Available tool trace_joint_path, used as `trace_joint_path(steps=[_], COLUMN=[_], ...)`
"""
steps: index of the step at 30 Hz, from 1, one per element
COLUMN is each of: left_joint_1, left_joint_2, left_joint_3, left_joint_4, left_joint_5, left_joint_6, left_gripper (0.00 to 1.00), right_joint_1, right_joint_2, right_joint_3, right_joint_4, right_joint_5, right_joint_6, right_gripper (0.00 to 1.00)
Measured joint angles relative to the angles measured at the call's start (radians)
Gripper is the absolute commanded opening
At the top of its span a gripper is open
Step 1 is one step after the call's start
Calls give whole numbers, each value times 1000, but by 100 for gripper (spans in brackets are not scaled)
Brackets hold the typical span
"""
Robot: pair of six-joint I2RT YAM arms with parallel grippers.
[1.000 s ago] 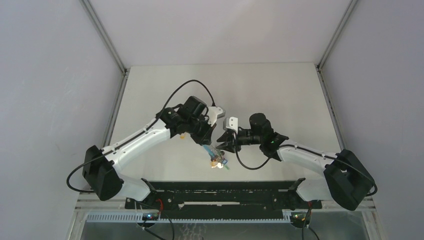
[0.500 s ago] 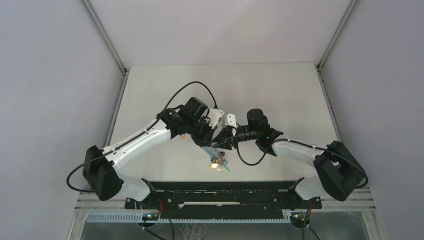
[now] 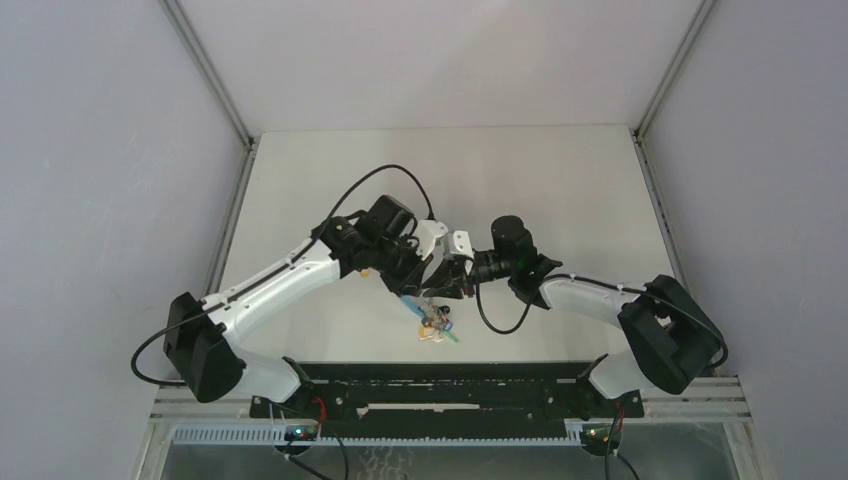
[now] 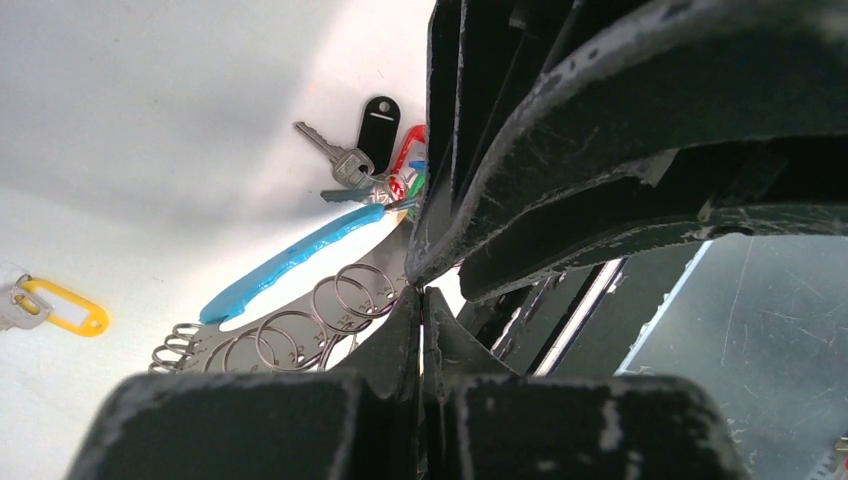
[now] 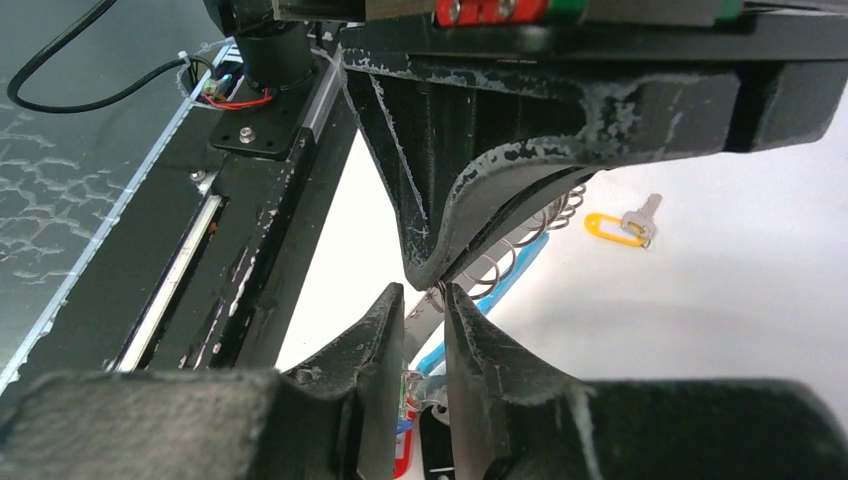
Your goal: Put the keys on the keyring
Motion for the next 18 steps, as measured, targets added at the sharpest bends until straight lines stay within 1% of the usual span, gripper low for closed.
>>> trace_joint_path(steps=[3, 7, 10, 14, 18], left_joint_1=[0, 0, 0, 0, -16], left_joint_2=[-6, -17, -29, -47, -77], left_joint_3=[0, -2, -3, -10, -13], left_joint_4=[0, 6, 21, 39, 58], left_joint_5=[2, 2, 0, 4, 47], left_joint_6=[6, 8, 14, 33, 74], left_gripper=[0, 0, 0, 0, 0], right_joint_1=[-2, -19, -43, -70, -80], right_joint_2=[3, 8, 9, 8, 8], right_joint_3=[0, -1, -17, -34, -37], right_joint_4=[10, 38, 92, 126, 120], right_joint_5=[-8, -31, -50, -62, -58], right_joint_6=[-7, -3, 18, 42, 71], right_gripper=[17, 23, 26, 26, 26])
